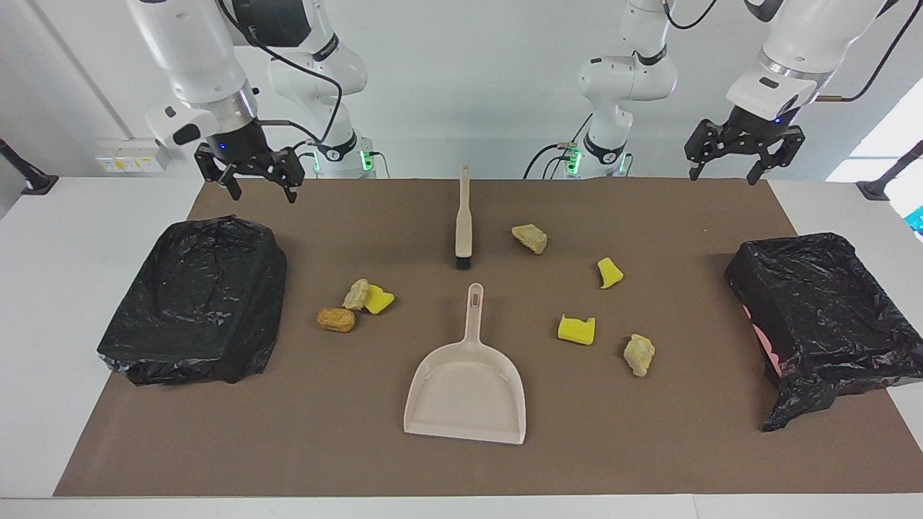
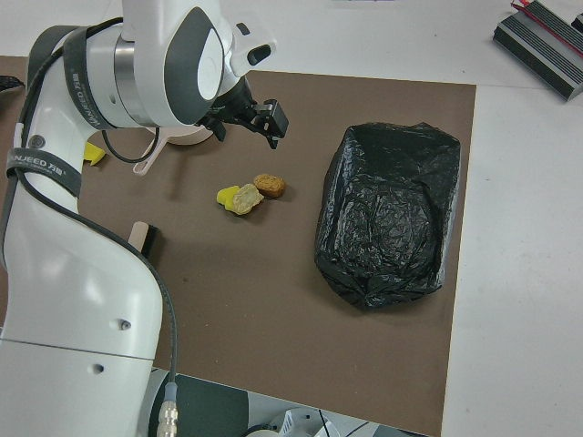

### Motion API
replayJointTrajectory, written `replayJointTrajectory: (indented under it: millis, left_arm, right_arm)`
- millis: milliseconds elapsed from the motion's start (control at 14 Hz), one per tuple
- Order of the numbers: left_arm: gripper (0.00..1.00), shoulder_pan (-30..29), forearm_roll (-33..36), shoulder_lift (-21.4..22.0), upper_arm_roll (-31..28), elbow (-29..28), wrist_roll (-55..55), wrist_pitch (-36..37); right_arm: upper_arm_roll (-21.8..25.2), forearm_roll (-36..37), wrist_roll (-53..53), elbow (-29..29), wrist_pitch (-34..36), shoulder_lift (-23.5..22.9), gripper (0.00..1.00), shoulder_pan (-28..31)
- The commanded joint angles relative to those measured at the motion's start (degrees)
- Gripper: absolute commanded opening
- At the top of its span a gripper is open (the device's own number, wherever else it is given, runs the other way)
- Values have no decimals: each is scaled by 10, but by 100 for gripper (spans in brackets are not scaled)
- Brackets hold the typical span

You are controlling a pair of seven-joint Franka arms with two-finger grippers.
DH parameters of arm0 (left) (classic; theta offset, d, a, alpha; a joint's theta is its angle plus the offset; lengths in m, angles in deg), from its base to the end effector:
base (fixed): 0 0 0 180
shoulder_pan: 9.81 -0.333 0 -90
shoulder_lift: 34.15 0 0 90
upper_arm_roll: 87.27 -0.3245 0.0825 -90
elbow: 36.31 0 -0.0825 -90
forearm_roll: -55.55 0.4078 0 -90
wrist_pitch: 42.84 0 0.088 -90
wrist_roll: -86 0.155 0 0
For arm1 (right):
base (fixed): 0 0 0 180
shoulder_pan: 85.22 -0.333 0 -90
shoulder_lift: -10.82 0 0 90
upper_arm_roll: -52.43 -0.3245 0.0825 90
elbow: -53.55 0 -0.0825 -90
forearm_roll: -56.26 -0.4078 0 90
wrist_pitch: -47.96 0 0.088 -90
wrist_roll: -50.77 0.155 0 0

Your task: Sweep and dump trash in bin

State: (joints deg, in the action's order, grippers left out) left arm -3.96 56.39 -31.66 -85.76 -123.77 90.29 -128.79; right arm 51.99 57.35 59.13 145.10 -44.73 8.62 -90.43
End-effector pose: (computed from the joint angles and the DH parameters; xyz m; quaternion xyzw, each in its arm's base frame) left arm 0.5536 -0.0695 0.6253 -0.9948 0.1009 -0.0088 0.0076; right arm 0.5897 0.0554 0.5532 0.9996 -0.0231 -0.0080 0.0104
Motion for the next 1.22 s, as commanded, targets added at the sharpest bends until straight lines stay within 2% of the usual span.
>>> replayJointTrajectory:
  millis: [0, 143, 286, 501, 644, 859, 1145]
  left_arm:
    - [100, 23, -5, 26, 0, -38, 0, -6]
    - [100, 47, -6, 55, 0, -80, -11, -11]
    - [100, 86, -6, 102, 0, -155, -61, -22]
    - [100, 140, -27, 159, 0, -248, -102, -51]
    - [100, 192, -30, 165, 0, -287, -151, -65]
    - [100, 273, -50, 168, 0, -340, -243, -114]
    - [100, 369, -58, 155, 0, -394, -337, -213]
  right_arm:
    - [1, 9, 14, -50, -35, -84, 100, -27]
    - [-1, 9, 30, -115, -42, -157, 100, -29]
    - [-1, 9, 47, -170, -48, -214, 100, -32]
    - [-2, 8, 52, -151, -97, -228, 100, -34]
    - [-2, 3, 90, -143, -118, -234, 100, -42]
    - [-11, -36, 97, -96, -149, -221, 100, -52]
    - [-13, -44, 101, -96, -155, -228, 100, -52]
